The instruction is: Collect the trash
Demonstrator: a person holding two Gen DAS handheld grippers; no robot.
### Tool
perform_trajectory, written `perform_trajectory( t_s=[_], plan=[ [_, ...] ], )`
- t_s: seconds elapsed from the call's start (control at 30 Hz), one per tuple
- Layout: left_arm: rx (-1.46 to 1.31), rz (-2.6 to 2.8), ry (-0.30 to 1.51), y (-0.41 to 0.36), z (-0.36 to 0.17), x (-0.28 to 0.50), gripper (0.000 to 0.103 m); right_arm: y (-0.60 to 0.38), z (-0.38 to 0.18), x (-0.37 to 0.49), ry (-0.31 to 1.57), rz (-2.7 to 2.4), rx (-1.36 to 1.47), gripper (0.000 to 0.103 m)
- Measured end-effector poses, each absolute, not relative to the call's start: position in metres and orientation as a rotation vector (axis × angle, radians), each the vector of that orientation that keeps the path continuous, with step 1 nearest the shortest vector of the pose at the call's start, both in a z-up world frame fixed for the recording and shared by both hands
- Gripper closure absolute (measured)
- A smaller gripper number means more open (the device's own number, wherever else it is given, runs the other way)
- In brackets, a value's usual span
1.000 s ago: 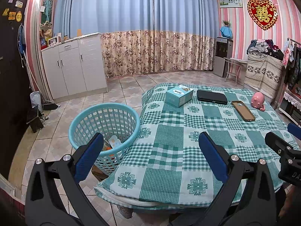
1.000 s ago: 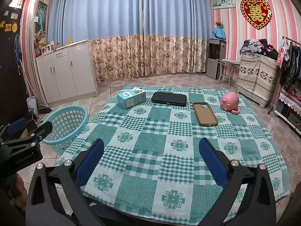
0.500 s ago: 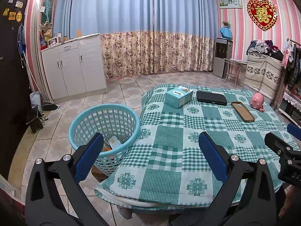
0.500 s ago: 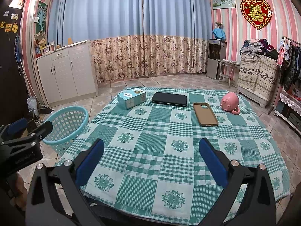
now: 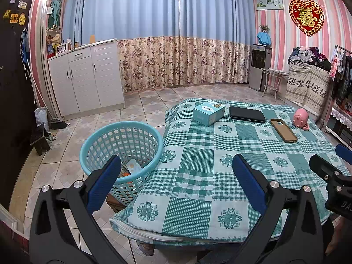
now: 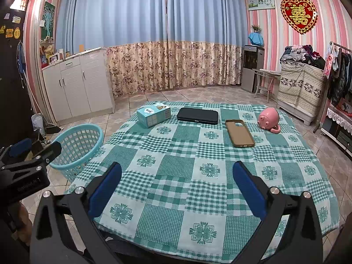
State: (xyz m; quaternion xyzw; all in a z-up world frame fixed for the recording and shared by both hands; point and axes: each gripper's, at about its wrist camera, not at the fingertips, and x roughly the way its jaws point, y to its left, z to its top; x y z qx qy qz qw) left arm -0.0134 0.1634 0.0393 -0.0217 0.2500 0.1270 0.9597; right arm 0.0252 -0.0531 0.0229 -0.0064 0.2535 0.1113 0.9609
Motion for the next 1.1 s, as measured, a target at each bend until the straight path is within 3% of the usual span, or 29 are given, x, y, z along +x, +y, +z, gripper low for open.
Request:
perform_trajectory(
  t_s=[1.1],
  plan=[
    [-0.043,0.267,0.5,0.1656,0.0391,-0.0125,0.005,-0.0521,0.025,0.0267,0.517,0.228,-0.009,0.005]
  ],
)
